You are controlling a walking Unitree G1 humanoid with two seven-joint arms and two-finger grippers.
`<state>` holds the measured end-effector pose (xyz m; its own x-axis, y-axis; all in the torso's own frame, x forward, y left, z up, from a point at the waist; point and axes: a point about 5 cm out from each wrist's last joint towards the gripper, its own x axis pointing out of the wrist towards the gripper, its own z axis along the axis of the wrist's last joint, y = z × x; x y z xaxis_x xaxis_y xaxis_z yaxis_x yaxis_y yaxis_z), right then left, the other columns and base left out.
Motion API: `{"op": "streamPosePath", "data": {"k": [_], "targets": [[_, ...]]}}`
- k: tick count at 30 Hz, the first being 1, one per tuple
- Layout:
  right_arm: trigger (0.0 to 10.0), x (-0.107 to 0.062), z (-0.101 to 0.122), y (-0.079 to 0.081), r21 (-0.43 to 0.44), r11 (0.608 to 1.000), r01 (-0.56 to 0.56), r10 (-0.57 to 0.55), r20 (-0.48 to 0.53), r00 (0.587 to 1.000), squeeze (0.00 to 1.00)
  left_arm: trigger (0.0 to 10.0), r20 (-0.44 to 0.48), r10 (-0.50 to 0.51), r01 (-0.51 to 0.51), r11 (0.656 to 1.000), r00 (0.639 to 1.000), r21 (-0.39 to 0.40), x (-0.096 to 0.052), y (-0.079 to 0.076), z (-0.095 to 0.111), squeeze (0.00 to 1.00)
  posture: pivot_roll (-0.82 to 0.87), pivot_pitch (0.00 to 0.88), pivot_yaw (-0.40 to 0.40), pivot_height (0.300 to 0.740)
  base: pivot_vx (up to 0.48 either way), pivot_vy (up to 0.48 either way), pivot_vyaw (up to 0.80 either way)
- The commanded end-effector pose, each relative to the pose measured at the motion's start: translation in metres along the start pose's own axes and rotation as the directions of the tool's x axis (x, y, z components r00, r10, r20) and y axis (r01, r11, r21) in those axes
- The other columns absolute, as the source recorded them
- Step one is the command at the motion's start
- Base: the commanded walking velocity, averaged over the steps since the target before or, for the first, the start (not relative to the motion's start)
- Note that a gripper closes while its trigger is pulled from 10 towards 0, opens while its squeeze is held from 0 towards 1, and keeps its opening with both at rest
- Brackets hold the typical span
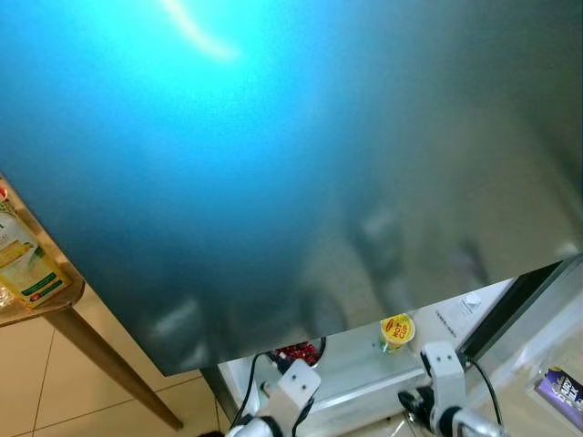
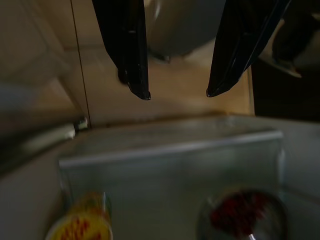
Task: Restocking fridge
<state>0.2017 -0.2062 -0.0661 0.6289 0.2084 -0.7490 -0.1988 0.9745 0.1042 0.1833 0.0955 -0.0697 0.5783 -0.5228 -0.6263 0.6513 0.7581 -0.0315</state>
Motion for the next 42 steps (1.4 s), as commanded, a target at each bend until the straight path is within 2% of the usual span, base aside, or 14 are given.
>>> {"op": "streamPosePath", "data": {"k": [1, 7, 8, 9, 10, 11, 14, 15, 18, 19, 20, 27, 34, 42], "targets": [[10.0, -0.004, -0.016, -0.003, 0.02, 0.999, 0.037, -0.036, -0.061, 0.997, 0.0, 10.0, -0.095, 0.044, -0.049, 0.997, 0.995, -0.056, -0.011, 0.006, -0.023, 0.0, -0.07, 0.045, -0.015, 0.74, 0.0, 0.0, 0.0], [10.0, -0.008, -0.031, -0.004, 0.056, 0.996, 0.076, -0.071, -0.094, 0.993, 0.0, 10.0, -0.16, 0.092, -0.122, 0.975, 0.983, -0.185, -0.019, 0.007, -0.04, 0.0, -0.07, 0.038, -0.014, 0.74, 0.0, 0.0, 0.0], [10.0, -0.008, -0.031, -0.004, 0.056, 0.996, 0.076, -0.071, -0.094, 0.993, 0.0, 10.0, -0.16, 0.092, -0.122, 0.975, 0.983, -0.185, -0.019, 0.007, -0.04, 0.0, -0.07, 0.038, -0.014, 0.74, 0.0, 0.0, 0.0], [10.0, -0.01, -0.036, -0.004, 0.067, 0.994, 0.084, -0.076, -0.112, 0.991, 0.0, 10.0, -0.186, 0.124, -0.167, 0.956, 0.975, -0.241, -0.023, 0.01, -0.047, 0.0, -0.07, 0.038, -0.014, 0.74, 0.0, 0.0, 0.0], [10.0, -0.012, -0.043, -0.003, 0.084, 0.991, 0.1, -0.087, -0.144, 0.986, 0.0, 10.0, -0.227, 0.169, -0.238, 0.917, 0.959, -0.321, -0.03, 0.014, -0.057, 0.0, -0.07, 0.033, -0.014, 0.735, 0.0, 0.0, 0.0], [10.0, -0.012, -0.043, -0.003, 0.084, 0.991, 0.1, -0.087, -0.144, 0.986, 0.0, 10.0, -0.227, 0.169, -0.238, 0.917, 0.959, -0.321, -0.03, 0.014, -0.057, 0.0, -0.07, 0.033, -0.014, 0.735, 0.0, 0.0, 0.0], [10.0, -0.014, -0.052, -0.004, 0.097, 0.988, 0.121, -0.102, -0.177, 0.979, 0.0, 10.0, -0.275, 0.213, -0.313, 0.861, 0.938, -0.401, -0.04, 0.019, -0.07, 0.0, -0.07, 0.033, -0.014, 0.72, 0.0, 0.0, 0.0], [10.0, -0.014, -0.052, -0.004, 0.097, 0.988, 0.121, -0.102, -0.177, 0.979, 0.0, 10.0, -0.275, 0.213, -0.313, 0.861, 0.938, -0.401, -0.04, 0.019, -0.07, 0.0, -0.07, 0.033, -0.014, 0.72, 0.0, 0.0, 0.0], [10.0, -0.019, -0.064, -0.005, 0.106, 0.984, 0.141, -0.114, -0.221, 0.968, 0.0, 10.0, -0.351, 0.26, -0.41, 0.78, 0.9, -0.474, -0.056, 0.024, -0.089, 0.0, -0.07, 0.032, -0.016, 0.705, 0.0, 0.0, 0.0], [10.0, -0.019, -0.064, -0.005, 0.106, 0.984, 0.141, -0.114, -0.221, 0.968, 0.0, 10.0, -0.351, 0.26, -0.41, 0.78, 0.9, -0.474, -0.056, 0.024, -0.089, 0.0, -0.07, 0.032, -0.016, 0.705, 0.0, 0.0, 0.0], [10.0, -0.023, -0.072, -0.005, 0.11, 0.982, 0.151, -0.12, -0.248, 0.961, 0.0, 10.0, -0.397, 0.275, -0.457, 0.74, 0.876, -0.494, -0.067, 0.025, -0.101, 0.0, -0.07, 0.033, -0.017, 0.695, 0.0, 0.0, 0.0], [10.0, -0.027, -0.081, -0.005, 0.118, 0.98, 0.162, -0.125, -0.274, 0.954, 0.0, 10.0, -0.431, 0.271, -0.478, 0.72, 0.861, -0.503, -0.075, 0.021, -0.111, 0.0, -0.07, 0.032, -0.017, 0.67, 0.0, 0.0, 0.0], [10.0, -0.029, -0.083, -0.008, 0.12, 0.977, 0.174, -0.135, -0.278, 0.951, 0.0, 10.0, -0.416, 0.277, -0.477, 0.707, 0.866, -0.522, -0.071, 0.022, -0.107, 0.0, -0.07, 0.034, -0.019, 0.64, 0.0, 0.0, 0.0], [10.0, -0.028, -0.079, -0.011, 0.124, 0.976, 0.181, -0.144, -0.258, 0.955, 0.0, 10.0, -0.414, 0.282, -0.48, 0.705, 0.865, -0.522, -0.07, 0.024, -0.105, 0.0, -0.07, 0.034, -0.021, 0.64, 0.0, 0.0, 0.0]]}}
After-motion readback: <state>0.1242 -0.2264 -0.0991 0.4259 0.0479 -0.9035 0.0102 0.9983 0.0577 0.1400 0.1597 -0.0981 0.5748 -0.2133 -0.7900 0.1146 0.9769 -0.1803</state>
